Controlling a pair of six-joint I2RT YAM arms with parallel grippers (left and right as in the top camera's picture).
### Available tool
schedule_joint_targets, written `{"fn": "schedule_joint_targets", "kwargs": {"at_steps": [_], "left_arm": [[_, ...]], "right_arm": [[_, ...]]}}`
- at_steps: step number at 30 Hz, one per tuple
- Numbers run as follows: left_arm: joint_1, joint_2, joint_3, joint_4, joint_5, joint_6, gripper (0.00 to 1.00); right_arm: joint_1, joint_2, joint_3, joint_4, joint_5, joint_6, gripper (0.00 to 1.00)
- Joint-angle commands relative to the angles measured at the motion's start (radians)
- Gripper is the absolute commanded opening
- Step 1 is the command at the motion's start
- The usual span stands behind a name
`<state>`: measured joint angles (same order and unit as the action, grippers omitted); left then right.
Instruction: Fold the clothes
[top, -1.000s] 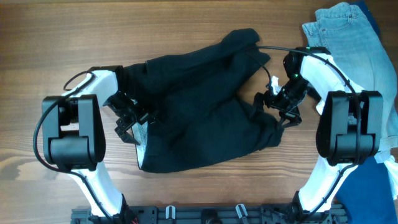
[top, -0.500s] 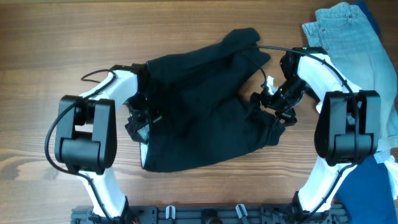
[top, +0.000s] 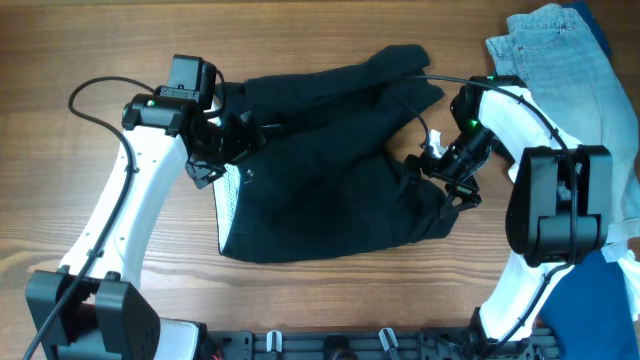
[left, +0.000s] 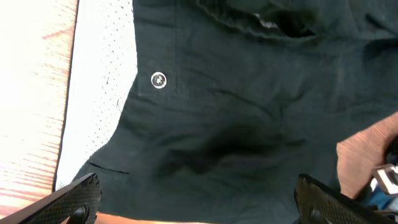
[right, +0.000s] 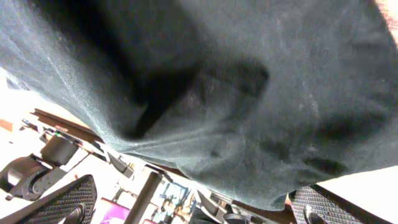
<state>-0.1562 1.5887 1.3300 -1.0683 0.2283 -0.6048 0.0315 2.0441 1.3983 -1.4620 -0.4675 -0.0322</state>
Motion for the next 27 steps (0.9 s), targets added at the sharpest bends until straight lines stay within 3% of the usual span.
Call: {"fn": "schedule_joint_targets", "kwargs": {"at_steps": [1,7,9,12,17,18,19,20,21,24,27], "left_arm": [[-0.004,0.011,0.007,0.018,-0.049,-0.01,1.0],[-0.004,0.011,0.007,0.029,-0.071,-0.01,1.0],[-0.004,0.011,0.007,0.04,-0.071,-0.01,1.0],[-0.004,0.011,0.007,0.048,-0.071,-0.01,1.0],[-0.004,0.066,-0.009,0.071,-0.074,-0.01,1.0],[-0.004,0.095,-0.01,0.073,-0.074,-0.009,0.85],[-0.004,0.123,-0.01,0.079,-0.073,-0.006,0.48],[-0.004,0.145,-0.01,0.086,-0.073,-0.006,0.31],[-0.004,0.181,-0.01,0.103,-0.073,-0.006,0.25],[-0.004,0.307,-0.01,0.173,-0.058,-0.006,0.31],[-0.004,0.376,-0.01,0.23,-0.043,-0.006,0.25]], "right_arm": [[0.005,-0.024,0.0,-0.016,-0.015,-0.021,1.0],[0.005,-0.106,0.001,0.256,0.153,0.142,1.0],[0.005,-0.146,0.005,0.32,0.203,0.135,1.0],[0.005,-0.237,0.005,0.354,0.243,0.061,1.0],[0.005,-0.324,0.005,0.329,0.238,0.059,1.0],[0.005,-0.333,0.005,0.315,0.226,0.059,1.0],[0.005,-0.34,0.005,0.303,0.218,0.059,1.0],[0.005,-0.344,0.005,0.298,0.212,0.06,1.0],[0.005,-0.349,0.005,0.292,0.203,0.062,1.0],[0.005,-0.366,0.005,0.288,0.156,0.062,1.0],[0.005,-0.399,0.006,0.287,0.152,0.062,1.0]]}}
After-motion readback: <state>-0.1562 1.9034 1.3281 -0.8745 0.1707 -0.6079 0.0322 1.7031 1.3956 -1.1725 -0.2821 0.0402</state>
